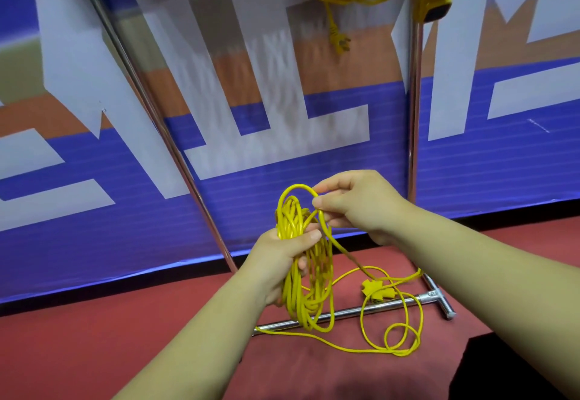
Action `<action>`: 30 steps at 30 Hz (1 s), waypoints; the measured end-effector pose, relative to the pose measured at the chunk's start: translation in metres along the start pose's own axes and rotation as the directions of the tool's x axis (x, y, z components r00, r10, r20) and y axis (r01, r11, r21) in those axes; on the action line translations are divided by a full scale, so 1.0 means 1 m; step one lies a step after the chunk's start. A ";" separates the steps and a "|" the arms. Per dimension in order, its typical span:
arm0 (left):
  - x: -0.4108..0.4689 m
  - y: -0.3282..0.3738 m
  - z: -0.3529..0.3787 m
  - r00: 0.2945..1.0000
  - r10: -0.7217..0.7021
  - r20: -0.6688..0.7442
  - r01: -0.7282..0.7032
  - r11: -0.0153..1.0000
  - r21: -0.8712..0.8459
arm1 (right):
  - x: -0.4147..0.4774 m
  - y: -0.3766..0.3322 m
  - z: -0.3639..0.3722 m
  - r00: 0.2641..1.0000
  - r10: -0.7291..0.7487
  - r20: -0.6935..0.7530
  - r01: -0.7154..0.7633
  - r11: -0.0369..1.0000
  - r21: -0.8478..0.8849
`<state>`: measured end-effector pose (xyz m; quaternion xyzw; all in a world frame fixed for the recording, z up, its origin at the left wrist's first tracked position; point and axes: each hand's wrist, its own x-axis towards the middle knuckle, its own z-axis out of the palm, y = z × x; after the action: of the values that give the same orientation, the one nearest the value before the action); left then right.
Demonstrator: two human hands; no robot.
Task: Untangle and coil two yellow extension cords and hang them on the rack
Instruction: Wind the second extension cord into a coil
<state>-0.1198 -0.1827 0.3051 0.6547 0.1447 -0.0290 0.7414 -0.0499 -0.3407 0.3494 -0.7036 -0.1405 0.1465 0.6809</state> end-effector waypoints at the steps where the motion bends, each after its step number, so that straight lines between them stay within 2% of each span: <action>1: 0.000 0.000 0.001 1.000 -0.003 0.025 0.003 1.000 -0.005 | 0.001 0.001 0.002 1.000 0.009 -0.012 -0.008 1.000 0.012; 5: -0.003 0.001 0.004 0.987 -0.015 0.160 0.016 1.000 -0.007 | 0.006 0.005 0.006 0.996 0.018 -0.088 -0.018 1.000 0.001; 7: -0.004 0.000 0.005 0.983 -0.013 0.184 0.012 1.000 0.007 | 0.008 0.007 0.007 0.993 0.022 -0.112 -0.023 1.000 -0.007; 12: 0.001 0.004 0.004 0.992 0.044 0.114 -0.050 0.997 0.052 | 0.007 0.007 0.005 0.990 -0.076 -0.118 0.074 0.997 -0.018; 15: 0.000 0.017 -0.004 0.994 0.096 0.056 -0.095 0.995 -0.022 | 0.004 0.008 -0.006 0.981 -0.153 -0.119 0.151 0.988 -0.031; 18: -0.004 0.034 -0.017 0.992 0.130 0.004 -0.127 0.977 -0.170 | 0.002 0.019 -0.012 0.992 -0.124 -0.027 0.123 0.991 -0.048; 23: -0.017 0.058 -0.037 0.980 0.198 -0.015 -0.192 0.930 -0.312 | 0.006 0.053 -0.012 0.975 -0.038 0.217 0.108 0.941 -0.321; 27: -0.024 0.071 -0.050 0.967 0.253 -0.024 -0.239 0.873 -0.425 | 0.006 0.074 -0.002 0.927 0.110 0.357 0.013 0.946 -0.324; 30: -0.026 0.076 -0.063 0.959 0.281 -0.035 -0.263 0.838 -0.478 | 0.005 0.081 0.008 0.880 0.175 0.442 0.026 0.911 -0.412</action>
<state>-0.1382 -0.1138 0.3780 0.4647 0.0395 0.1009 0.8788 -0.0490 -0.3341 0.2686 -0.7777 -0.3006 0.3067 0.4590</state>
